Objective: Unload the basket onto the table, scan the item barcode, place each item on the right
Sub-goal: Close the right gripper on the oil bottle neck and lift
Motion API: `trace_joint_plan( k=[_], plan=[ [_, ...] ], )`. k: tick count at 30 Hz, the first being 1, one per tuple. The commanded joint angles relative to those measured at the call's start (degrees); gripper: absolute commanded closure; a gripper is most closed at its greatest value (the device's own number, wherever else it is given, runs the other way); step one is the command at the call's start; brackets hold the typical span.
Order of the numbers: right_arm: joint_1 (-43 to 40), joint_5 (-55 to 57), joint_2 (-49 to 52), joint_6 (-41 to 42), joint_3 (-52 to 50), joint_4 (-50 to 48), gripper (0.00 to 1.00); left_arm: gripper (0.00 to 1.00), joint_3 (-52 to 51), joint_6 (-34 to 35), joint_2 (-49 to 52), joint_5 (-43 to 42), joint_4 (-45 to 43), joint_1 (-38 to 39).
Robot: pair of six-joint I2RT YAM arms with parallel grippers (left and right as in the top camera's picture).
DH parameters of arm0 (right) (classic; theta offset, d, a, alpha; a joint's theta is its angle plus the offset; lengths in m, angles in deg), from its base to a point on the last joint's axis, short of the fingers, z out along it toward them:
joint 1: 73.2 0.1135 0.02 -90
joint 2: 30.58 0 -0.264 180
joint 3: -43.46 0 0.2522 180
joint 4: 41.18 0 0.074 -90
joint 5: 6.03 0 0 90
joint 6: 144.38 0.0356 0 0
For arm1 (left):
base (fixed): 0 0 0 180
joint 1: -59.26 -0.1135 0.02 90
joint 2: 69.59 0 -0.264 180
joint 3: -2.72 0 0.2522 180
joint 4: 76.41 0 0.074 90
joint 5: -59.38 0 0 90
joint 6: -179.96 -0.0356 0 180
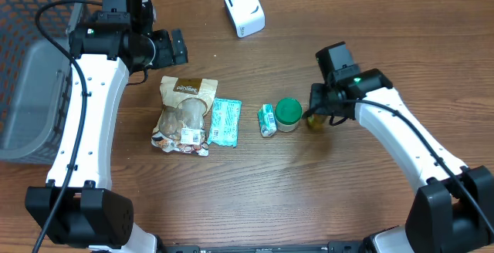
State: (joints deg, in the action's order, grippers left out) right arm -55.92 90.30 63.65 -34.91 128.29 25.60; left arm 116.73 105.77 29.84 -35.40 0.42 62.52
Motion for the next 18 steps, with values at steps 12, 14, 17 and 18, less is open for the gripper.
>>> trace_joint_plan(
  k=[12, 14, 17, 18],
  plan=[
    [-9.4, -29.7, -12.1, -3.9, 9.7, 10.6, 0.68, 0.0, 0.8, -1.7, 0.1, -0.8, 0.1, -0.2],
    [-9.6, -37.6, -12.4, -6.1, 9.7, 10.9, 0.68, 0.0, 0.8, -1.7, 0.1, -0.8, 0.1, -0.2],
    [-9.5, -47.5, -12.3, -7.4, 9.6, 11.8, 0.68, 0.0, 0.8, -1.7, 0.1, -0.8, 0.1, -0.2],
    [-9.5, -49.4, -12.3, -7.6, 9.6, 12.2, 0.68, 0.0, 0.8, -1.7, 0.1, -0.8, 0.1, -0.2]
  ],
)
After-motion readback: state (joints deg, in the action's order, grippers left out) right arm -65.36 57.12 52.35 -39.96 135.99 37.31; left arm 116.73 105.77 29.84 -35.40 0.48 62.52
